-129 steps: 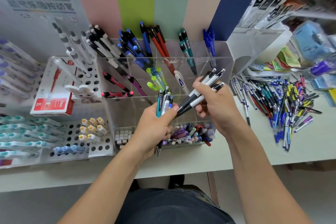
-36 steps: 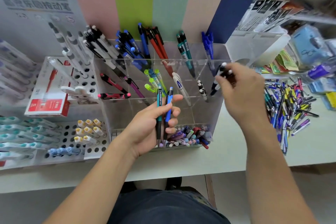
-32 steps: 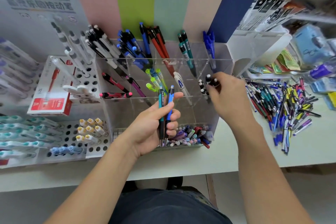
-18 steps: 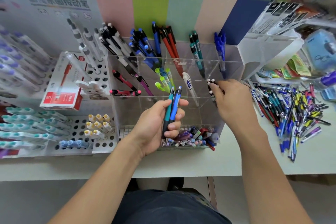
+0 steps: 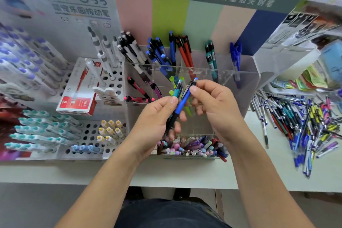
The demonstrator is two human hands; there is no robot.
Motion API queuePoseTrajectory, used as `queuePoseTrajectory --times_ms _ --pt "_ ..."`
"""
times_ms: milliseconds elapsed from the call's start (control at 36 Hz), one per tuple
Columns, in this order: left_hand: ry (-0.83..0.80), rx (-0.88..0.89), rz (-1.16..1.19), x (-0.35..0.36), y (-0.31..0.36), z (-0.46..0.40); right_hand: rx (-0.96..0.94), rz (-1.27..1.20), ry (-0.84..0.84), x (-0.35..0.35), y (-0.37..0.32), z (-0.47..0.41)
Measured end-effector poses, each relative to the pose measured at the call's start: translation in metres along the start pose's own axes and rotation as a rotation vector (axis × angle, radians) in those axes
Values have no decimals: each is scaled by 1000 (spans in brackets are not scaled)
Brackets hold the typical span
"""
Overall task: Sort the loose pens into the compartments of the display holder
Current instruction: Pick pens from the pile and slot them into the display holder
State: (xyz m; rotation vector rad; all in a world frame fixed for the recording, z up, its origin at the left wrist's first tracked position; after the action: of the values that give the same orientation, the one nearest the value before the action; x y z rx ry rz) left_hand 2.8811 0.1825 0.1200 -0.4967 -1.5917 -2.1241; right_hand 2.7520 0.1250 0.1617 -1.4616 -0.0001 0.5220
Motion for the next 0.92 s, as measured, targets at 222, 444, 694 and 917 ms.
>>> queuePoseTrajectory --times_ms 222,444,694,917 --pt "69 19 36 -4 15 2 -160 -121 125 4 -31 -16" --pt "9 -55 375 -7 26 7 -603 34 560 -26 -82 -24" --pt "124 110 297 -15 39 11 -509 448 475 2 -71 -60" --pt "206 146 354 -25 39 12 -505 723 349 14 -91 -75"
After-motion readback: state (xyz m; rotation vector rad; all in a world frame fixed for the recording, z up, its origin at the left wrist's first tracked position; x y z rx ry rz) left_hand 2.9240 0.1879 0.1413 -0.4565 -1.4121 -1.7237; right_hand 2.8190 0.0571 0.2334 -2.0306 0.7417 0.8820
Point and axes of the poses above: each hand's wrist, its own z-axis away from the middle knuckle, its own x-axis out of the palm, y = z × x, the point moved 5 cm from there along -z, towards the middle knuckle, and after that the axes turned 15 degrees about z, right-handed, at the moved point
